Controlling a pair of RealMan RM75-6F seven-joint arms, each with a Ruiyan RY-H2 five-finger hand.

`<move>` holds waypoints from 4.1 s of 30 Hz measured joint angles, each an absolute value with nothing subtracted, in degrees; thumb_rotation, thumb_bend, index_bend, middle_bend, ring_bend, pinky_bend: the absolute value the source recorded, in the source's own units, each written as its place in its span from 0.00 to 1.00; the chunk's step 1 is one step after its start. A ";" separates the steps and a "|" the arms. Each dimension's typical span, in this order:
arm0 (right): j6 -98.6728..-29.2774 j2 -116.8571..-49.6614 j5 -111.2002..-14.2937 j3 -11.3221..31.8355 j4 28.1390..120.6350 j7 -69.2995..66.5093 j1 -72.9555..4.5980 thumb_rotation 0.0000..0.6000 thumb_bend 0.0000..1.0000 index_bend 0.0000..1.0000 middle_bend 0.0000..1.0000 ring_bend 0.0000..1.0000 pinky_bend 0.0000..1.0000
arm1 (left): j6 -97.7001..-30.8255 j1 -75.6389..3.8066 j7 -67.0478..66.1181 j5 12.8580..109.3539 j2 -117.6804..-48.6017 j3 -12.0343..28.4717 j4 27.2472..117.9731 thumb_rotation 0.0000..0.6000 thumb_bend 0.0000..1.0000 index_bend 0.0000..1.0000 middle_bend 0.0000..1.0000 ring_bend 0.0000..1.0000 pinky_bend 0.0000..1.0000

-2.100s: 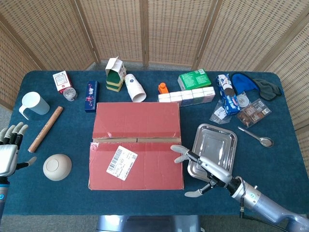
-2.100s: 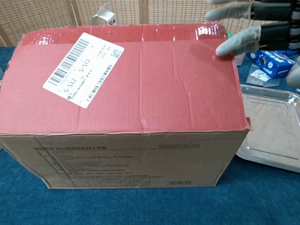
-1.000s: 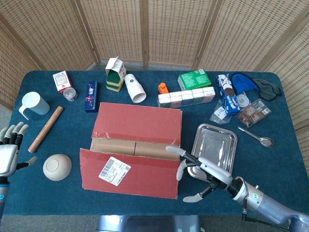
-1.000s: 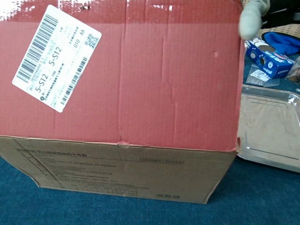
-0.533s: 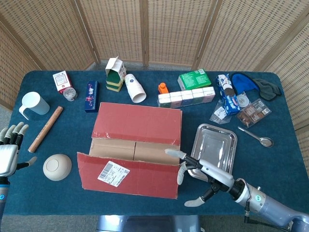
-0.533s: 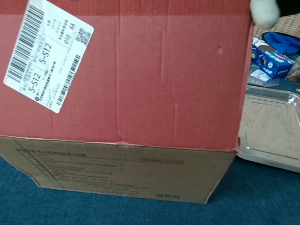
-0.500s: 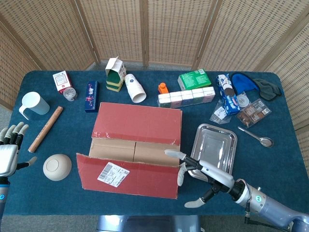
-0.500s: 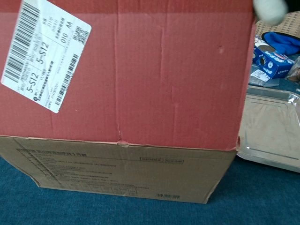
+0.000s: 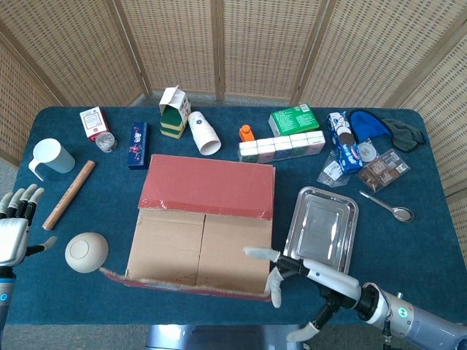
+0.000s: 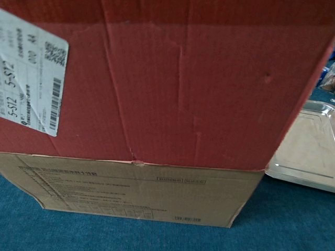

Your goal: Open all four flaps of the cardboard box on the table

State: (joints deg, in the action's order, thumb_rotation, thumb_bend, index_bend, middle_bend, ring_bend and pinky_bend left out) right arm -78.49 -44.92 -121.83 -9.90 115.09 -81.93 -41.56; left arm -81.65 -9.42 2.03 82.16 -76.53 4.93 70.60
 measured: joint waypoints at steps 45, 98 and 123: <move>-74.82 -47.12 -126.03 -17.08 111.70 -80.99 -48.42 1.00 0.03 0.00 0.25 0.35 0.60 | -81.35 -9.44 1.75 81.97 -76.74 4.82 70.45 1.00 0.07 0.00 0.00 0.00 0.00; -69.55 -84.07 -75.30 18.72 91.96 -2.43 -41.99 1.00 0.04 0.00 0.00 0.00 0.21 | -79.46 -9.94 2.26 79.92 -77.60 5.66 68.46 1.00 0.07 0.00 0.00 0.00 0.00; -63.33 -88.79 -56.82 33.59 76.04 10.36 -57.14 1.00 0.01 0.00 0.00 0.00 0.18 | -79.32 -9.63 3.37 78.76 -77.10 6.34 68.15 1.00 0.07 0.00 0.00 0.00 0.00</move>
